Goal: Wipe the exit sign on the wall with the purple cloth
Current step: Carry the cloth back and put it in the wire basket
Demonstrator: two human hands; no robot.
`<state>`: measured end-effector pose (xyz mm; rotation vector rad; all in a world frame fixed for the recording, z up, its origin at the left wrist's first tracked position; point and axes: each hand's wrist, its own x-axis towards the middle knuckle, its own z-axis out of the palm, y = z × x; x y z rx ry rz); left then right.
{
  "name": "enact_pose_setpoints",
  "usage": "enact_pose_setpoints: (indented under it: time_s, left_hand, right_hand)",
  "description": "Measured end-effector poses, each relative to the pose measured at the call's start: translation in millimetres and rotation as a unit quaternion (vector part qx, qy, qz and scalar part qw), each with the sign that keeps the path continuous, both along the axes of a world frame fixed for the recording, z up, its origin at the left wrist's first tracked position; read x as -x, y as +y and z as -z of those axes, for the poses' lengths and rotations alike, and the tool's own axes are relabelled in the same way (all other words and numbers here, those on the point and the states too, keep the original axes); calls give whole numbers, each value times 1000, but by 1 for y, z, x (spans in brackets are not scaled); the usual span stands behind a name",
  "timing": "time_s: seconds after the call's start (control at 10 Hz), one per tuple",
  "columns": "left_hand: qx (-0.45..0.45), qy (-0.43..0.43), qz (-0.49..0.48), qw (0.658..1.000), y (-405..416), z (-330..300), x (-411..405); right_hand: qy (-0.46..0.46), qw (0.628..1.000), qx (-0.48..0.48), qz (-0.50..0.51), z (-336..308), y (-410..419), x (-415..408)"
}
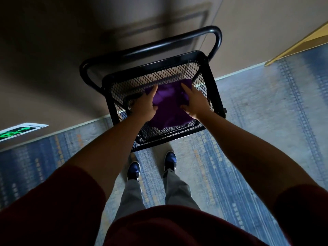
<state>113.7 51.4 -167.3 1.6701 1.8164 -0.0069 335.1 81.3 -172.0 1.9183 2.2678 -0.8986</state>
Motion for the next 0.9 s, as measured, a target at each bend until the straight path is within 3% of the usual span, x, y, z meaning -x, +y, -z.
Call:
enact_pose_setpoints:
  time_s: [0.3, 0.5, 0.7, 0.9]
  left_hand:
    - [-44, 54, -8, 998, 16, -17, 6]
    - [-24, 162, 79, 983, 24, -25, 25]
    - [-45, 151, 65, 985, 20, -39, 28]
    - [-137, 116, 50, 982, 33, -84, 43]
  right_hand:
    - [21, 998, -52, 0, -11, 22, 14]
    - [30, 999, -38, 13, -1, 23, 17]
    - [39, 992, -54, 110, -20, 22, 8]
    - [68, 977, -125, 159, -71, 26, -7]
